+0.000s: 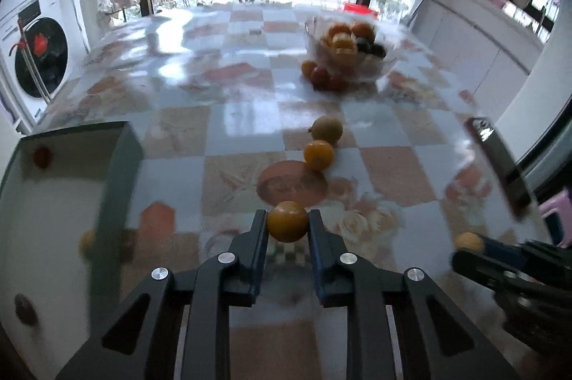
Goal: Organize fruits
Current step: 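Grasp the orange with the left gripper while the right holds the tan fruit, then carry both fruits over the gray tray and open both grippers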
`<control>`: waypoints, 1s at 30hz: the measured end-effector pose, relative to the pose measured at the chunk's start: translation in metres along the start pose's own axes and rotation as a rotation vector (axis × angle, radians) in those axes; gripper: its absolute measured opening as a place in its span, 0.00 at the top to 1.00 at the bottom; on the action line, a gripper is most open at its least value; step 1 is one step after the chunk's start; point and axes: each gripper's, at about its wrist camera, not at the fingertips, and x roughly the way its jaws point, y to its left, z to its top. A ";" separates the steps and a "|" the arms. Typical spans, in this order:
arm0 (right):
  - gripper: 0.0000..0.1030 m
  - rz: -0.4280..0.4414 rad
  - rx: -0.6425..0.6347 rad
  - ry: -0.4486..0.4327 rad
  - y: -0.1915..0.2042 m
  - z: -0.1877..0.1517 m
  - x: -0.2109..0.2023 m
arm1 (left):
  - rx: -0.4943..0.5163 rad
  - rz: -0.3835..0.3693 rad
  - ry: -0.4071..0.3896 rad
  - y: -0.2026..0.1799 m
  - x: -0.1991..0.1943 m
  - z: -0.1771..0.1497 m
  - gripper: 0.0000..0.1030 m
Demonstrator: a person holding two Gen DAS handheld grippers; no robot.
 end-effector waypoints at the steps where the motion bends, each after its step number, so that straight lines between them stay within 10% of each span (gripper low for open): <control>1: 0.74 0.000 -0.009 0.000 0.004 -0.001 -0.002 | -0.001 -0.006 -0.009 0.003 -0.009 -0.001 0.77; 8: 0.73 0.039 -0.073 -0.007 0.051 -0.001 -0.016 | 0.003 0.010 -0.084 0.052 -0.082 -0.013 0.77; 15: 0.73 0.080 -0.193 0.002 0.124 -0.001 -0.016 | 0.009 0.181 -0.127 0.116 -0.121 -0.043 0.77; 30: 0.73 0.164 -0.358 0.116 0.253 -0.002 0.029 | -0.124 0.282 -0.050 0.181 -0.104 -0.086 0.77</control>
